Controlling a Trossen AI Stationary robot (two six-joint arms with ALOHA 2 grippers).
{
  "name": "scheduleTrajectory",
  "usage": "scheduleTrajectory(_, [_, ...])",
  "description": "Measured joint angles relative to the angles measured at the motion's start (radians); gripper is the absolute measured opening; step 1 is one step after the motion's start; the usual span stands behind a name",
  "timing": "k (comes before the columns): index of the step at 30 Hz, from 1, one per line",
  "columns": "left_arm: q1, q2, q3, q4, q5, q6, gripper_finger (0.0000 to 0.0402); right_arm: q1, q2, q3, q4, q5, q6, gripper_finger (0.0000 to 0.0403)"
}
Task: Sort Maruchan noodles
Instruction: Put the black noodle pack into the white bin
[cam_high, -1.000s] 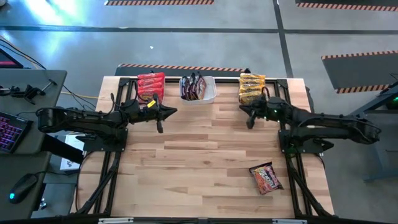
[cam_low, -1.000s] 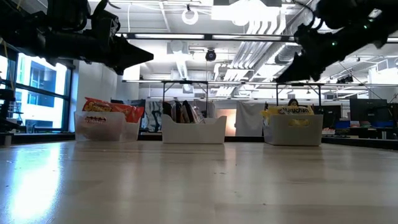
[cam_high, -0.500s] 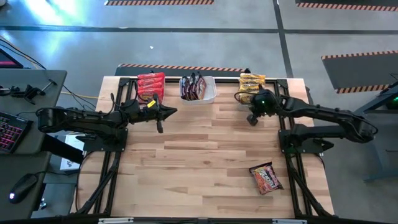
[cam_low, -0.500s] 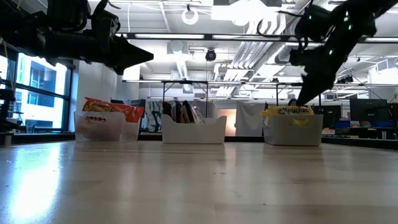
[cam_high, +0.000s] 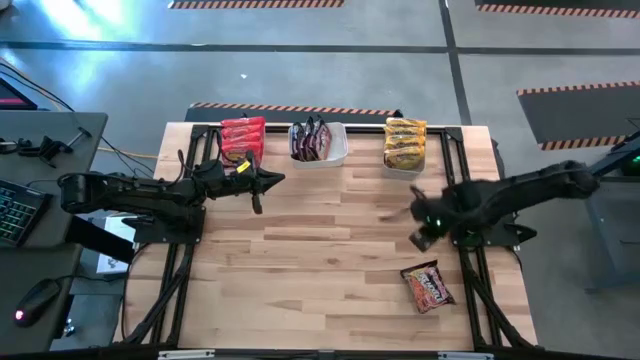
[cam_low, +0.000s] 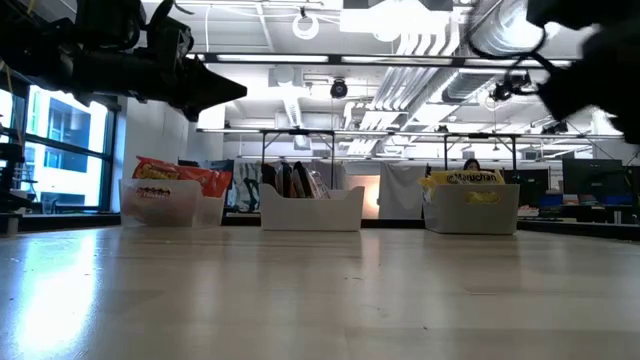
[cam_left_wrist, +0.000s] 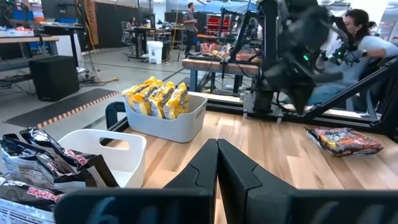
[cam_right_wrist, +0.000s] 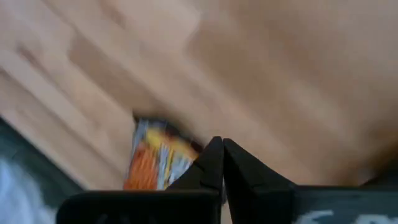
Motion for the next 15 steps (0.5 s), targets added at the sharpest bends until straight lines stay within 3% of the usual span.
scheduleTrajectory(4, [0.0,0.0,0.0,-0.003,0.0,-0.006,0.0,0.199,0.002,-0.08,0.146,-0.085,0.266,0.0])
scheduleTrajectory(9, [0.0,0.0,0.0,-0.004,0.0,-0.006,0.0001,0.367,0.01,-0.118,0.281,-0.094,0.522,0.0])
scheduleTrajectory(15, [0.0,0.0,0.0,0.002,0.0,-0.006,0.0,0.43,0.081,-0.143,0.289,-0.093,0.594,0.0])
